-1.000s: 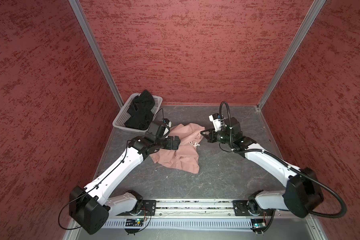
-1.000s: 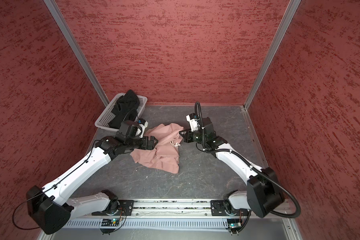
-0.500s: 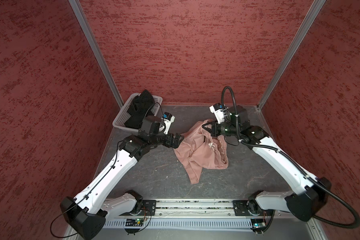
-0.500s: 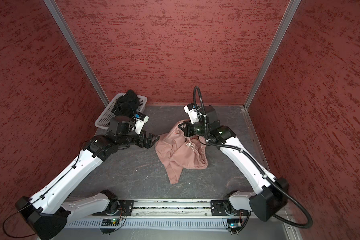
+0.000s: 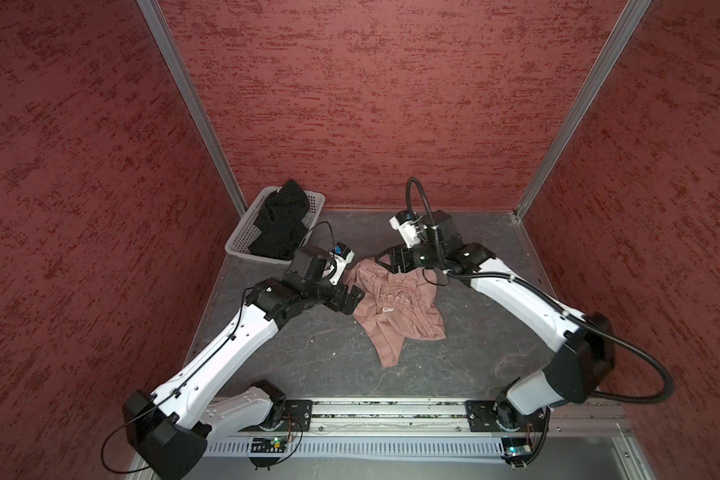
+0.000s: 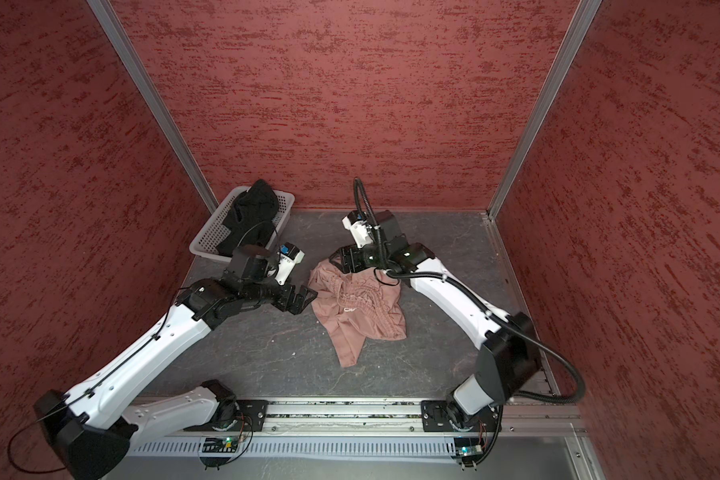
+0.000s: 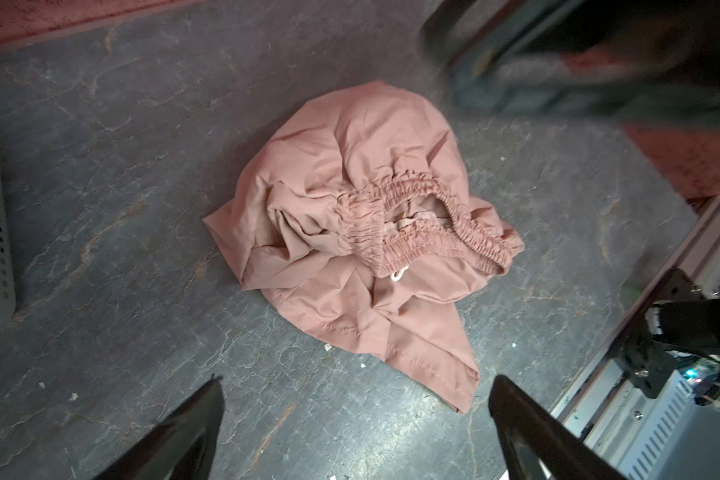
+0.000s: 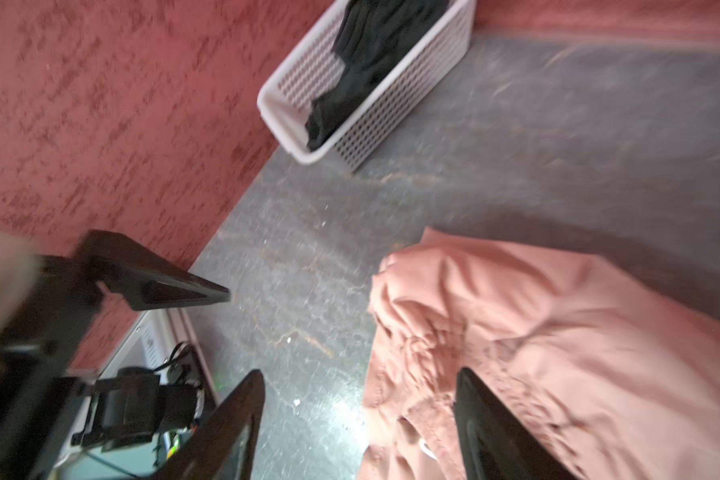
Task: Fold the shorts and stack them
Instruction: 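Grasp the elastic waistband of the shorts with both grippers at its two ends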
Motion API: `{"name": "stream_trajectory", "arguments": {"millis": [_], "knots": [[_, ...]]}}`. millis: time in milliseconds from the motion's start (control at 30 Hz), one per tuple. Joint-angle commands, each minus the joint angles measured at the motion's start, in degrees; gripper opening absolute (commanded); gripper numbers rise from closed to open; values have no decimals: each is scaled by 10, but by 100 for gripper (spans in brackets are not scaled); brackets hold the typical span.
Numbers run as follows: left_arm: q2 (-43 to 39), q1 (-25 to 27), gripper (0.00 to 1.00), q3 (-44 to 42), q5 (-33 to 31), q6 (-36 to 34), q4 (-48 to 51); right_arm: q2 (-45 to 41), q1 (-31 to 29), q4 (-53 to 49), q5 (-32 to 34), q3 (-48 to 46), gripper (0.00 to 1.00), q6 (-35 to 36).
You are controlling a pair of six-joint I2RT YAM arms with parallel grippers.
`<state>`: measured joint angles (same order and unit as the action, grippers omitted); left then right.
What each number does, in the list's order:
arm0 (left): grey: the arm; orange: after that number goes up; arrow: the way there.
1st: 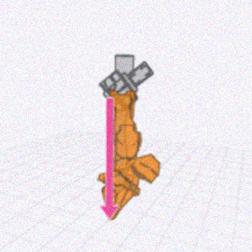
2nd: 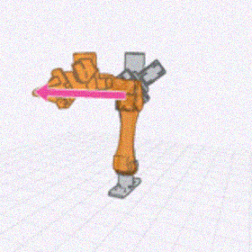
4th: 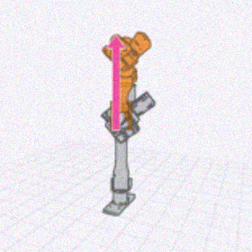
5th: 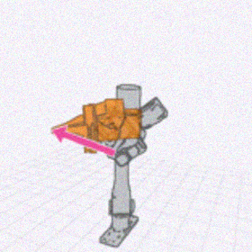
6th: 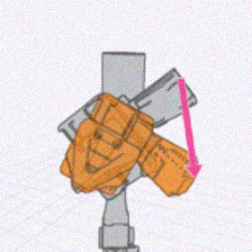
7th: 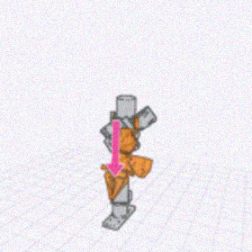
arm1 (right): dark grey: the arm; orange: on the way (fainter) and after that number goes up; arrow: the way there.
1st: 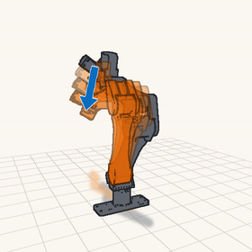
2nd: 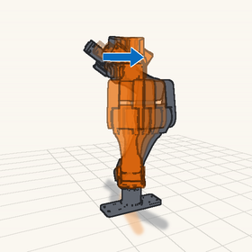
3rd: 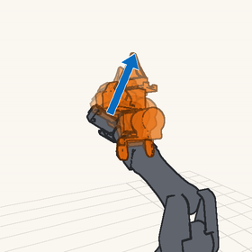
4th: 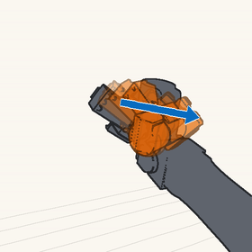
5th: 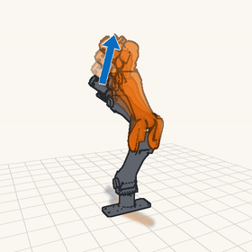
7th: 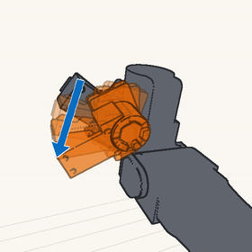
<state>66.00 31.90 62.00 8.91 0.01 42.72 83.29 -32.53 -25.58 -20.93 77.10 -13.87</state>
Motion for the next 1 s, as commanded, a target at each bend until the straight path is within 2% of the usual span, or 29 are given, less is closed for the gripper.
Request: {"name": "stream_trajectory", "arguments": {"millis": [0,100,167,233,367,500,733,967], "knots": [[62,9,99,37,-10,-22,-32,-45,5,-108,158,-61,74,10],[108,42,99,47,11,-56,-57,-65,1,-187,226,-125,69,-57],[134,80,99,51,-5,-117,-63,-63,-9,-218,216,-159,68,-84],[166,112,99,66,-55,-172,-55,-58,-34,-226,198,-186,68,-94],[213,117,99,99,-92,-226,-31,-46,-82,-249,204,-200,69,-86],[231,105,99,104,-96,-238,-61,-81,-84,-239,259,-233,71,-105],[268,77,100,114,-67,-239,-79,-106,-84,-133,244,-322,68,-124],[299,73,88,109,-57,-224,-110,-140,-84,-26,270,-407,64,-163]]}}
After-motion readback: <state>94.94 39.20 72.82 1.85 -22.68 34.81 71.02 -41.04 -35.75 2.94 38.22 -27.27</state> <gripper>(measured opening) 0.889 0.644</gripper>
